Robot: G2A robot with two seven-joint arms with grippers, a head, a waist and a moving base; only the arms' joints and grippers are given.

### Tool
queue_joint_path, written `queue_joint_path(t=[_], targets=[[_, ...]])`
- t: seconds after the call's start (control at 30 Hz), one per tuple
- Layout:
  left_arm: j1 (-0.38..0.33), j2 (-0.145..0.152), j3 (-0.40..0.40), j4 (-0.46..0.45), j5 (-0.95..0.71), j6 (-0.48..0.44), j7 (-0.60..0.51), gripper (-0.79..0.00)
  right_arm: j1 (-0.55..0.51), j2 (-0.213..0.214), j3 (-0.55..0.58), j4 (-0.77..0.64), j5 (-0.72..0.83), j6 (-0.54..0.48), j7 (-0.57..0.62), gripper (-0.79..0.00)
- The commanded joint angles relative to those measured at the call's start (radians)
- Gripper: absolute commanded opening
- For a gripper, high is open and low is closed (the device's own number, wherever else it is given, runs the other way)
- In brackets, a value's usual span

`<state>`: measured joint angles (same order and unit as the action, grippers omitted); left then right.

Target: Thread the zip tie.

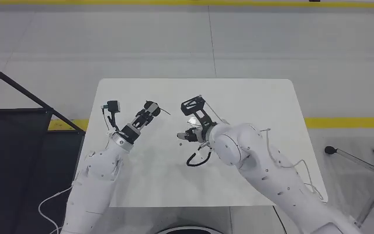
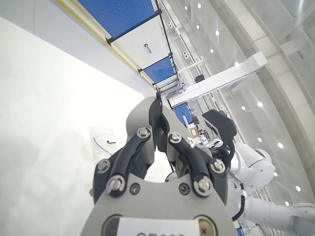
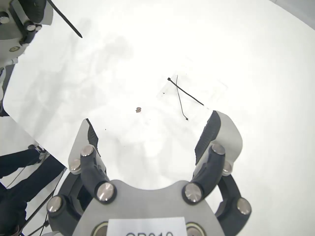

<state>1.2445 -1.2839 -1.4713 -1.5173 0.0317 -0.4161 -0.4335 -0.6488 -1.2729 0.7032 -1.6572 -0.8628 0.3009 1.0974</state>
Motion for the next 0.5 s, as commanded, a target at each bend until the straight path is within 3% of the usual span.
queue_joint_path(t=[0.0,0.47], targets=[[-0.002,0.002,-0.003,0.008,-0.004,0.010,-0.008,-0.785,0.032,-0.016,-0.029,0.052,0.009,0.009,-0.011,0.000],[0.003,0.002,0.007,-0.003,-0.009,0.030,0.004,-0.785,0.031,-0.027,-0.056,0.090,-0.043,-0.008,-0.022,0.000]])
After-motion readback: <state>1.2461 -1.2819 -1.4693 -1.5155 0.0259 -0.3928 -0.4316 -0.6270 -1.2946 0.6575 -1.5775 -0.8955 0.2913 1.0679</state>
